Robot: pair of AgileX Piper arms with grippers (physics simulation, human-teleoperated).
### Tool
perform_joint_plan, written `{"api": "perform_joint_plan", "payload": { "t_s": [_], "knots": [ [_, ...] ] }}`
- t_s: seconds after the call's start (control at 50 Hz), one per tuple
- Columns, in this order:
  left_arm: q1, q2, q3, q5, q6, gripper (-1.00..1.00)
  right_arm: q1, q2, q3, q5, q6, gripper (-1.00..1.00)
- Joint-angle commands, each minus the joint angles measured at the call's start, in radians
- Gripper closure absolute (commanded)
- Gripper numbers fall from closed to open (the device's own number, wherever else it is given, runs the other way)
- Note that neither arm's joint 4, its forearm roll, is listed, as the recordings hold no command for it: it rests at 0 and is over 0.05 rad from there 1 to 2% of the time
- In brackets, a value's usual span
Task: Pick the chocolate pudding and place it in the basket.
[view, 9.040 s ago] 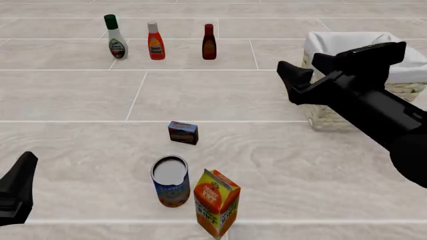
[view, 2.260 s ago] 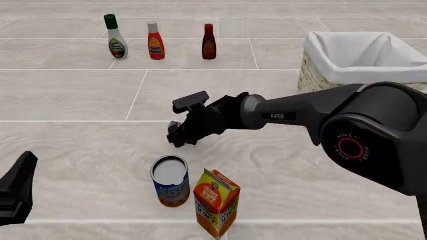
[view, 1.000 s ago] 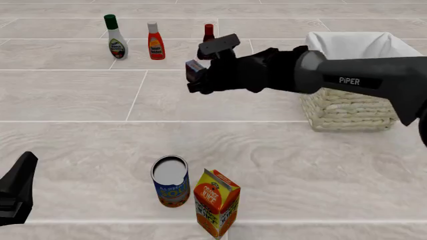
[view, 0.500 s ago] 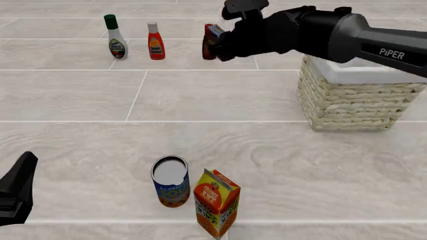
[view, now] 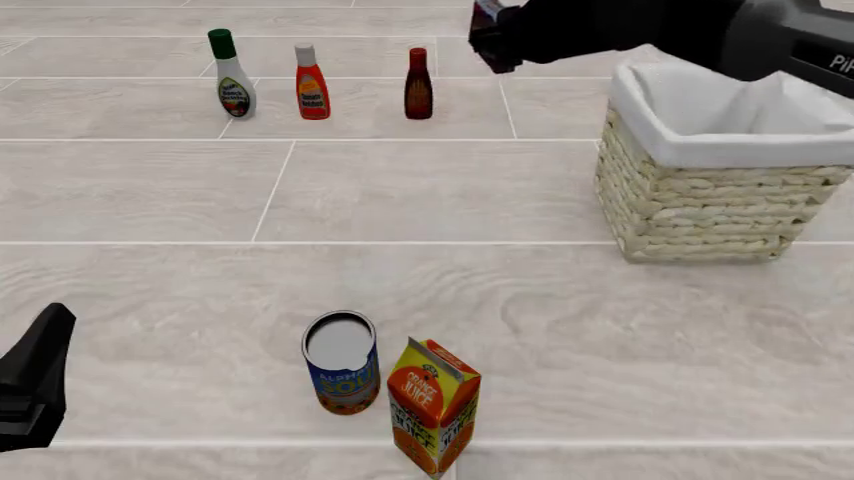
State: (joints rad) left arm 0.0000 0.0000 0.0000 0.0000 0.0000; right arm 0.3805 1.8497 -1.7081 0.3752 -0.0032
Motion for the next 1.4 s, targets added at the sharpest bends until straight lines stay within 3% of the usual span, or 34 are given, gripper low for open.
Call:
{"api": "perform_joint_plan", "payload": {
  "t_s": [0.02,0.72,1.4],
  "knots": [
    [0.000,0.000,0.000,0.000,0.000,-1.00,-0.047,-0.024,-0.025,0.017,0.015,1.00],
    [0.000,0.000,0.000,0.000,0.000,-1.00,-0.277,-0.028,-0.114,0.065,0.024,1.00],
    [0.000,0.000,0.000,0.000,0.000,-1.00,-0.450,-0.010,-0.133,0.085,0.075,1.00]
  ]
}}
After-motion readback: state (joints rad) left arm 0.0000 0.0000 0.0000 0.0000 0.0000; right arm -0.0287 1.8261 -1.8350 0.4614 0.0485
